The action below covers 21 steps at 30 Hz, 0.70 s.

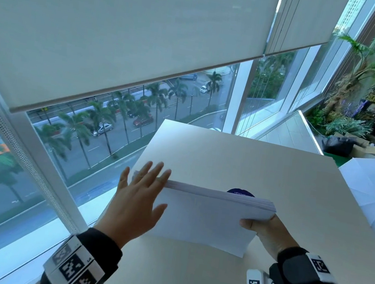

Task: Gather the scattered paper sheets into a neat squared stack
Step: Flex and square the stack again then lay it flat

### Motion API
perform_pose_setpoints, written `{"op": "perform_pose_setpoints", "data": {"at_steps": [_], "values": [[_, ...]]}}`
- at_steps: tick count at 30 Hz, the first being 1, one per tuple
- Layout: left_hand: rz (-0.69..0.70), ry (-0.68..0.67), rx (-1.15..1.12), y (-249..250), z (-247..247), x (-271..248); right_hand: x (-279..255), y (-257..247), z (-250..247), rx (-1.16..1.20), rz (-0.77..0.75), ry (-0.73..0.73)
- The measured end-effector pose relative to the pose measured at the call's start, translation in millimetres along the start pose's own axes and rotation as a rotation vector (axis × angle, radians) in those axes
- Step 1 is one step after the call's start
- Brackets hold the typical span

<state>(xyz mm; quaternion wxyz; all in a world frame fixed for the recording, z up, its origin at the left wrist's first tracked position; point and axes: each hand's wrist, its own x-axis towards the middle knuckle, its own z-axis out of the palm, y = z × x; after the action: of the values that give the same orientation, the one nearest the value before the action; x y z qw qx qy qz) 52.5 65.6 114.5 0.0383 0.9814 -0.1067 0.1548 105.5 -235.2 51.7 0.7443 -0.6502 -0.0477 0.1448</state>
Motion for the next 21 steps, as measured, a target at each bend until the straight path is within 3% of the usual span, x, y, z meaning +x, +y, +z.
{"op": "perform_pose_setpoints", "data": {"at_steps": [2, 7, 11, 15, 21], "values": [[-0.040, 0.063, -0.015, 4, -9, 4, -1, -1, 0, 0.010, -0.011, -0.006], [0.063, -0.122, 0.016, 16, -7, 8, 0, 0, -1, 0.019, -0.032, -0.032], [0.064, -0.077, 0.066, 32, -18, 17, 0, 1, 1, 0.050, -0.034, -0.028], [0.122, -0.241, -0.017, 49, -11, 21, 1, 4, -1, 0.070, -0.030, -0.022], [0.173, -0.251, 0.002, 64, -14, 21, 1, 4, 0, 0.094, -0.047, -0.023]]}}
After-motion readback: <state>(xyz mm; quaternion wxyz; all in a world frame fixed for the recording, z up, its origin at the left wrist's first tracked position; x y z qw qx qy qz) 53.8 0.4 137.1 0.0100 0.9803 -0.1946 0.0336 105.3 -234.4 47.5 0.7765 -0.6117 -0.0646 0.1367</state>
